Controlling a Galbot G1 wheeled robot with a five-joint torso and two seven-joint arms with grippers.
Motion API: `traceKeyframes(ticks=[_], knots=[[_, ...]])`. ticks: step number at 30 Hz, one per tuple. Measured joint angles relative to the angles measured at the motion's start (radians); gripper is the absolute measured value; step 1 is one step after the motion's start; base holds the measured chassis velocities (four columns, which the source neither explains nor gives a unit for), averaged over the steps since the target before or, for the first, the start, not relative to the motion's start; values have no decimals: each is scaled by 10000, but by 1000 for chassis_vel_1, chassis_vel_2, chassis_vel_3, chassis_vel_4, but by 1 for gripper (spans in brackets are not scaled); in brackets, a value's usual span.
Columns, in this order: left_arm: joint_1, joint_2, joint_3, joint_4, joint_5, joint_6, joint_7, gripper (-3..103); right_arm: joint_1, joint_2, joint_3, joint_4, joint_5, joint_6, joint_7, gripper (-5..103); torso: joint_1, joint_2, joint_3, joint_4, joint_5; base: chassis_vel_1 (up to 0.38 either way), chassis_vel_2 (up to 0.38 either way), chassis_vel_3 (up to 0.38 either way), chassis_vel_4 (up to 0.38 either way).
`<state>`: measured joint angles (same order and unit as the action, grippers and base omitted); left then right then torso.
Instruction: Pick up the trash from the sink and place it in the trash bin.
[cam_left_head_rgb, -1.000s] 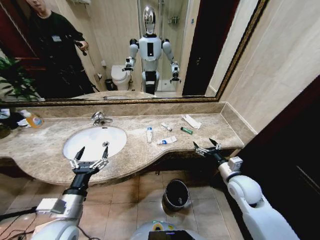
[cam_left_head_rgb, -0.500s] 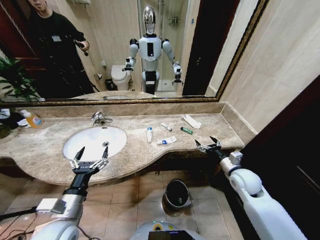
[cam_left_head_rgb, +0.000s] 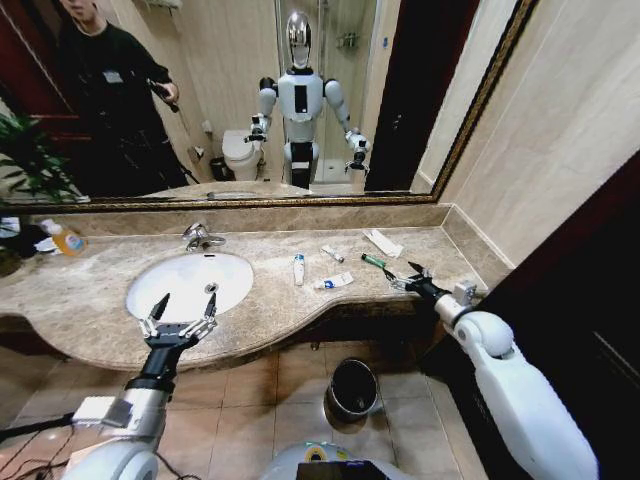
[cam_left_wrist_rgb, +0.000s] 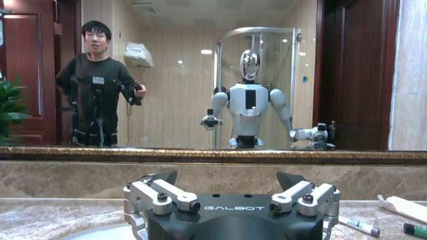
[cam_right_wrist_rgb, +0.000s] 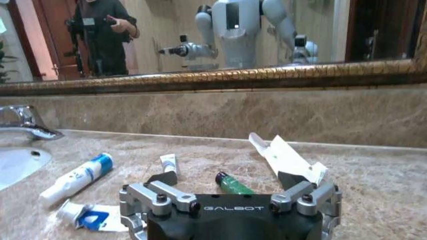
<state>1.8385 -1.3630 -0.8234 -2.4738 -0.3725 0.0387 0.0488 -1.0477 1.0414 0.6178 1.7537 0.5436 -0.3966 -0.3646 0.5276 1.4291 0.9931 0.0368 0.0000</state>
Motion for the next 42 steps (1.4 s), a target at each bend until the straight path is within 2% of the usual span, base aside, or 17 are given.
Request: traceKeyframes(ticks=[7,9,11,14,16,18,19,20,22,34,42], knots=[[0,0,0,0,0,0,0,100,947,-22,-320,-997,15,-97,-233,100,1,0,0,0,0,0,0,0,0],[0,0,0,0,0,0,-1,100,1747,-190,-812,-2003,26,193,-609,100,0,0,0,0,1,0,0,0,0],[0,1,0,0,0,0,-1,100,1926,-230,-935,-2262,39,327,-742,100,0,0,1,0,-1,0,0,0,0],[0,0,0,0,1,0,-1,100,2662,-325,-1309,-3290,-9,633,-1522,100,1,0,1,0,2,0,0,0,0],[0,1,0,0,0,0,-1,100,2827,-341,-1385,-3487,2,665,-1654,100,1,0,1,0,-1,0,0,0,0],[0,1,1,0,0,0,-1,100,3281,-390,-1692,-4172,31,1110,-2138,100,0,0,1,0,2,0,0,0,0],[0,1,1,0,0,0,-1,100,3281,-390,-1692,-4172,31,1110,-2138,100,0,0,1,0,2,0,0,0,0],[0,1,0,1,0,0,-1,100,3556,-417,-1886,-4655,6,1598,-2535,100,0,0,1,0,1,0,0,0,0],[0,1,0,0,0,0,0,100,3895,-435,-2097,-5186,-129,1877,-2919,100,1,0,1,1,-1,0,0,0,0],[0,0,0,0,0,0,0,100,4565,-424,-2792,-6181,-881,1473,-3403,100,0,0,0,1,-1,0,0,0,0],[0,1,0,0,0,0,0,100,5181,-507,-3284,-6999,-1278,1473,-3577,100,0,1,0,1,-1,0,0,0,0]])
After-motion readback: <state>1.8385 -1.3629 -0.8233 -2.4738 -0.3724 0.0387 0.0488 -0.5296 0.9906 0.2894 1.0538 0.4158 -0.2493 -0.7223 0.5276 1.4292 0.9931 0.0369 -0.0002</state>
